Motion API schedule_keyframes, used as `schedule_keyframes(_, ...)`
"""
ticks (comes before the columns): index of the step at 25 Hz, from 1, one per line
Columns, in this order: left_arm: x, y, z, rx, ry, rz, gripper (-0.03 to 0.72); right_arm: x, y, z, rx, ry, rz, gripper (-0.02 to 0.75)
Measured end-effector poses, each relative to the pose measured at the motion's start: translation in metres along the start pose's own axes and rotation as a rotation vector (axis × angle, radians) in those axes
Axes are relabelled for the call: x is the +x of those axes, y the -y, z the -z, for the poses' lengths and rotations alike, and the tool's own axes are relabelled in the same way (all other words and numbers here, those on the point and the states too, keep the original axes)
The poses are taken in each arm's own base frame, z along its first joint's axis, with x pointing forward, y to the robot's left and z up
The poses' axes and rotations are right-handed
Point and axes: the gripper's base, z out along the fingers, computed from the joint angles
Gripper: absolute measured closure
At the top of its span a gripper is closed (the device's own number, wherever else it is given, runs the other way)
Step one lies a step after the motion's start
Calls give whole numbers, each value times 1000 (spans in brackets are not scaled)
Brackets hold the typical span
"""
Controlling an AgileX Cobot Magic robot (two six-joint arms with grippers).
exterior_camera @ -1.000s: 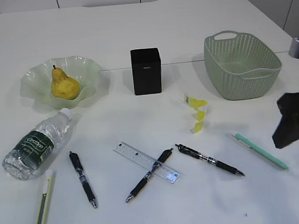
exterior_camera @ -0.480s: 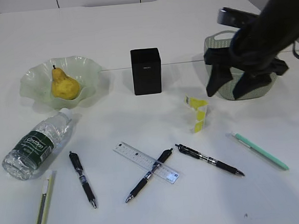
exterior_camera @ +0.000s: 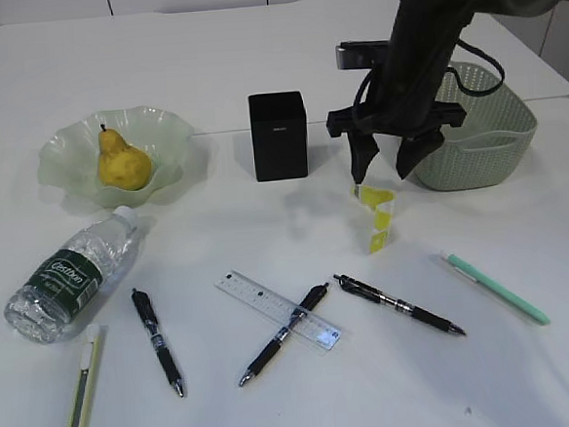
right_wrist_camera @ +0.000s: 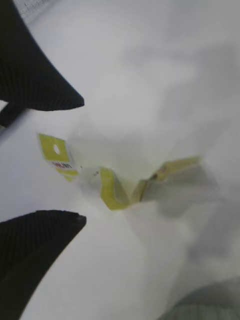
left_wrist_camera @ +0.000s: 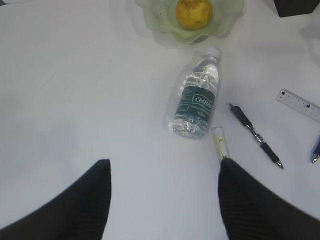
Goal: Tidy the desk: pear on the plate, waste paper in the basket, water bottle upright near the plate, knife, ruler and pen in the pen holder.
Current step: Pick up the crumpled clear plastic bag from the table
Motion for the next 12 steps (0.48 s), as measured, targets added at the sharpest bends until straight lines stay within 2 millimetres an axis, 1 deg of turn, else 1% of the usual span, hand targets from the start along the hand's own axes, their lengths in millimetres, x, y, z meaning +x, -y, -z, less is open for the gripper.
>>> schedule_keyframes(4,0,0,0,0,0,0,220,-8,6,-10,62,4,2,243)
schedule_keyframes(12,0,0,0,-2,0,-1,221,-8,10,-36,81,-48,-2,243)
